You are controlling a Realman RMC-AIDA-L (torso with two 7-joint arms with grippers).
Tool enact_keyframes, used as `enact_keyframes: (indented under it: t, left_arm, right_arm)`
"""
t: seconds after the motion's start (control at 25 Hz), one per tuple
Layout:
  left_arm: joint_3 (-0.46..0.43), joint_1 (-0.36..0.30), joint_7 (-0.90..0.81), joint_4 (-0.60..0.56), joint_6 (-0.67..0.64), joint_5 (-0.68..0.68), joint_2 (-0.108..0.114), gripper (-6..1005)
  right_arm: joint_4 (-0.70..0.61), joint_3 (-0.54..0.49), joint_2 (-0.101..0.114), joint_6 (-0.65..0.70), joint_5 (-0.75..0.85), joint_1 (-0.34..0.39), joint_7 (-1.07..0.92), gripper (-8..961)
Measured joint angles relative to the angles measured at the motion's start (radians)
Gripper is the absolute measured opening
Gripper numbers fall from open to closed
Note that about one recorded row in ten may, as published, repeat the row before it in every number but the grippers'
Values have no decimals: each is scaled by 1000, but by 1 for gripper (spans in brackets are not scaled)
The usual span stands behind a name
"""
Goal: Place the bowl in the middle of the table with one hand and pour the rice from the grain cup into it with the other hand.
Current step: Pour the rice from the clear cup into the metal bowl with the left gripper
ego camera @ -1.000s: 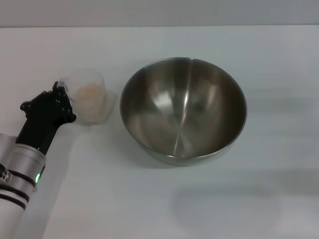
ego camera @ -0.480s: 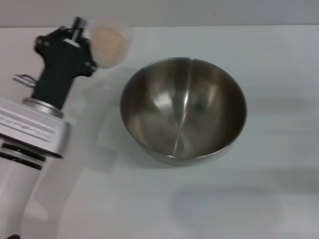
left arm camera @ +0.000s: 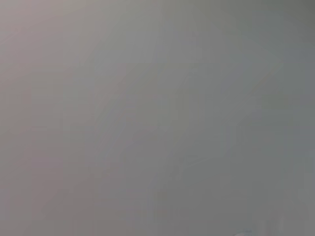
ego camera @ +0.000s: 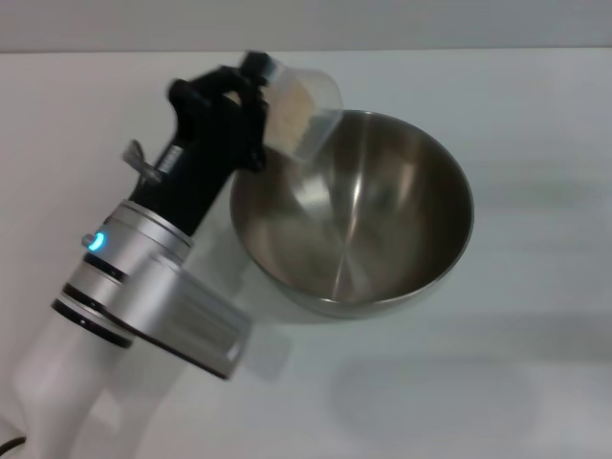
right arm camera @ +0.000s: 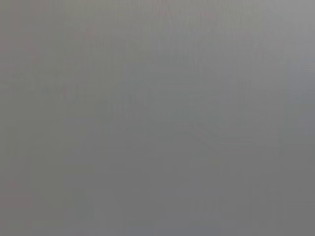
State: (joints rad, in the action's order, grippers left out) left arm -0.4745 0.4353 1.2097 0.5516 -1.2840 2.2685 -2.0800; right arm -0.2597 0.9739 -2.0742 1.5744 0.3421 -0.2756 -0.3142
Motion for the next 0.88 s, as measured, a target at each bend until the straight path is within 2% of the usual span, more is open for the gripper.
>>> enact_keyframes:
  t: [0.04,0.08,0.24,0.28,0.4,0.44,0.88]
  left_arm:
    - [9,0,43,2,2,6,0,26]
    - [38,-2,160,11,14,15,0,26]
    - [61,-1,262,18,31,17,0,26]
    - [80,2,363,20,54,17,0,26]
    - [85,3,395,20,63,17,0,27]
    - [96,4,466,21,74,17,0,27]
    - [124,3,730,21,72,19,0,27]
  right_arm:
    - [-1,0,0,0,0,-1,0,403]
    - [-3,0,0,2,0,-2,0,403]
    - [-5,0,0,6,0,-3,0,404]
    - [-5,0,0,6,0,-3,0,404]
    - [-7,0,0,8,0,-4,0,403]
    - [-7,0,0,9,0,-4,0,403]
    - [-7,0,0,10,3,-4,0,404]
